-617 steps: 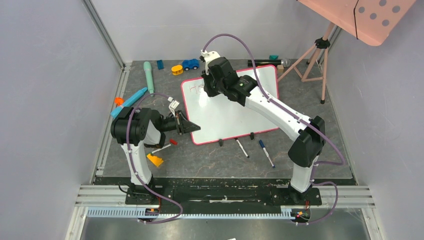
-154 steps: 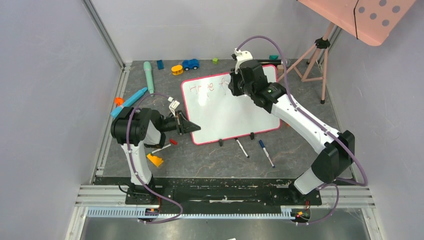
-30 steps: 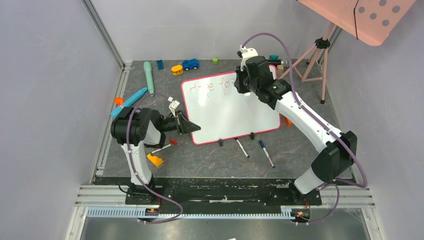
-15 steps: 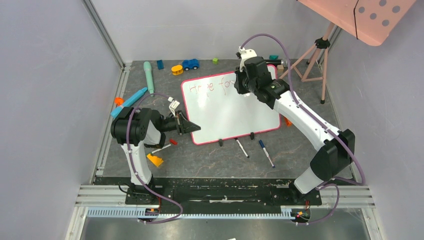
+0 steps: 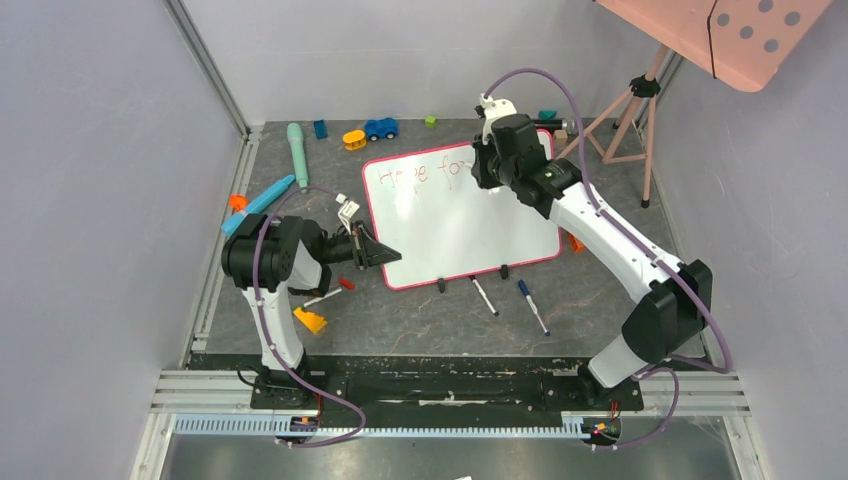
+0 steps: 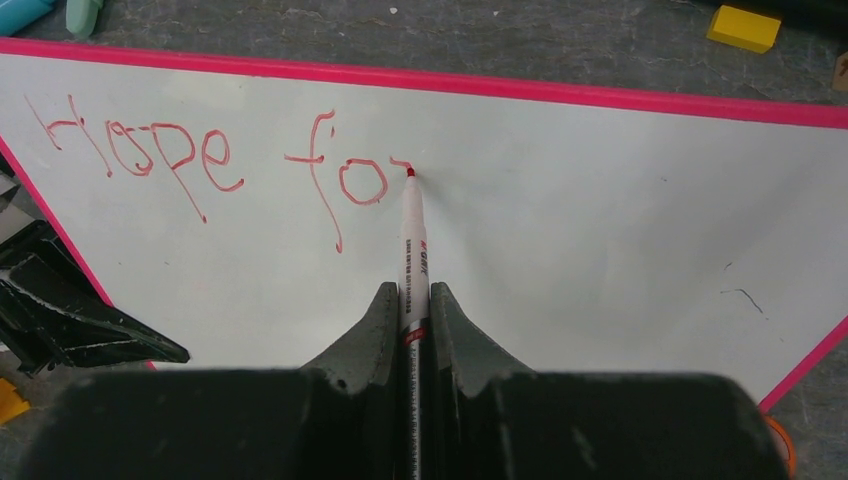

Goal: Write a sentence on the whiteboard

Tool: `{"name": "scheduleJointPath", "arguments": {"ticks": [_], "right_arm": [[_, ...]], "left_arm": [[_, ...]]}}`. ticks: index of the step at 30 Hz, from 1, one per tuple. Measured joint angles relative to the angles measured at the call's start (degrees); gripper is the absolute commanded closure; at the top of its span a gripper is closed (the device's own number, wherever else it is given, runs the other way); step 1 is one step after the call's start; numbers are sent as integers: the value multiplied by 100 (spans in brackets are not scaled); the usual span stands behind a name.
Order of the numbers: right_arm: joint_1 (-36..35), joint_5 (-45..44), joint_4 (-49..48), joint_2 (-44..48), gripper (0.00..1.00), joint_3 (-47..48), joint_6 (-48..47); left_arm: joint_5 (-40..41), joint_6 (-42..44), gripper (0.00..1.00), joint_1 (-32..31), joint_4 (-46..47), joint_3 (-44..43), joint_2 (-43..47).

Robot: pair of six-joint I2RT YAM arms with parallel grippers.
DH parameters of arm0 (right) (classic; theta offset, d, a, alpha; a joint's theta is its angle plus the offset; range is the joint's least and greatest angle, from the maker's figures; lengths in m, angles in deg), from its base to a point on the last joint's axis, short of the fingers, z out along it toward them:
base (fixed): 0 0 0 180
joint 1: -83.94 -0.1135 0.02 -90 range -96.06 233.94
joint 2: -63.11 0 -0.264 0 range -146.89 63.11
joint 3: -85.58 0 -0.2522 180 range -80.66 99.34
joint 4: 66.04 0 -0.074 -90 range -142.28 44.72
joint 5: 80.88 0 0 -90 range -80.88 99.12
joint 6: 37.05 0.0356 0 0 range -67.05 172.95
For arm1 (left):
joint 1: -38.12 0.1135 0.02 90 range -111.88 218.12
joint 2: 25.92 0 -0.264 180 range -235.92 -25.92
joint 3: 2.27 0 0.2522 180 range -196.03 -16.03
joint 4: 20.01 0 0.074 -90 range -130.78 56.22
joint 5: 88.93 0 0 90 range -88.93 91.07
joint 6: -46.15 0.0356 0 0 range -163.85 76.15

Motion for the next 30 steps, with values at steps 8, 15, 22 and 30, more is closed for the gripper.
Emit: {"name": "scheduleJointPath", "arguments": {"ticks": [8, 15, 22, 30], "right_arm": [[22, 37, -55, 284, 100, -518, 37], [22, 44, -81, 367, 100, -669, 92], [22, 42, -46, 334, 100, -590, 87], [35, 17, -15, 136, 100, -216, 44]], "left_arm": [[0, 0, 98, 0, 0, 0, 0], [0, 0, 98, 2, 0, 0, 0], [0, 0, 98, 0, 2, 0, 0], [0, 0, 98, 0, 0, 0, 0]]}}
